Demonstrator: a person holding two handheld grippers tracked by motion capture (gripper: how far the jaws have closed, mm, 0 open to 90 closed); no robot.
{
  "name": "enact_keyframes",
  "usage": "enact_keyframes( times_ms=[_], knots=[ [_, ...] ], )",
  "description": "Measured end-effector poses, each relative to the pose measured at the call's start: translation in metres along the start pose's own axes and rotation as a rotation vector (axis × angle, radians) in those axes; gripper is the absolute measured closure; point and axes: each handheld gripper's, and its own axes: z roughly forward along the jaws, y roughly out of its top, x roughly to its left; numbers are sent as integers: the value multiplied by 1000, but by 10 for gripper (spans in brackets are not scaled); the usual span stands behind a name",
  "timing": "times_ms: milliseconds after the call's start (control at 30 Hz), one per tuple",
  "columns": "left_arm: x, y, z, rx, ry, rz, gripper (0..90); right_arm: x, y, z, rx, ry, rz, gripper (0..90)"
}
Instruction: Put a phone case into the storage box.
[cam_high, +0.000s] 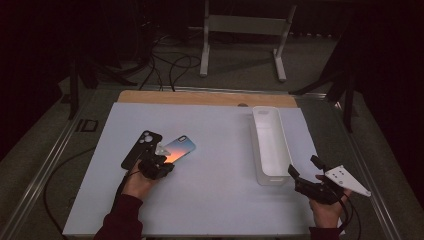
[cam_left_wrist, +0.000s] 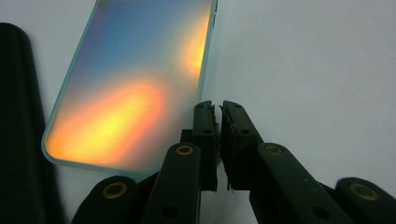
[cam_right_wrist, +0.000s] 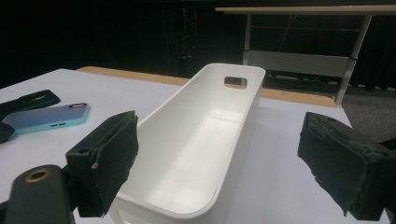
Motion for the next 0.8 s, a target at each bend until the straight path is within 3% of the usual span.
enact_keyframes(
  times_ms=[167, 367, 500, 600, 700, 767, 800],
  knots=[
    [-2, 1, -3, -42, -12, 4, 821, 0, 0, 1, 3, 2, 1, 116],
    [-3, 4, -21, -177, -43, 12, 713, 1, -1, 1, 3, 6, -1, 116],
    [-4, 3, -40, -281, -7, 14, 479, 1, -1, 2, 6, 10, -2, 116],
    [-3, -1, -57, -371, -5, 14, 388, 1, -1, 3, 7, 16, -6, 116],
    [1, -8, -73, -456, 56, -13, 339, 2, 0, 4, 7, 22, -10, 116],
    [4, -11, -77, -477, 60, -28, 329, 2, 0, 4, 7, 26, -12, 116],
    [8, -18, -86, -518, 85, -46, 329, 2, 0, 4, 6, 30, -11, 116]
  ],
)
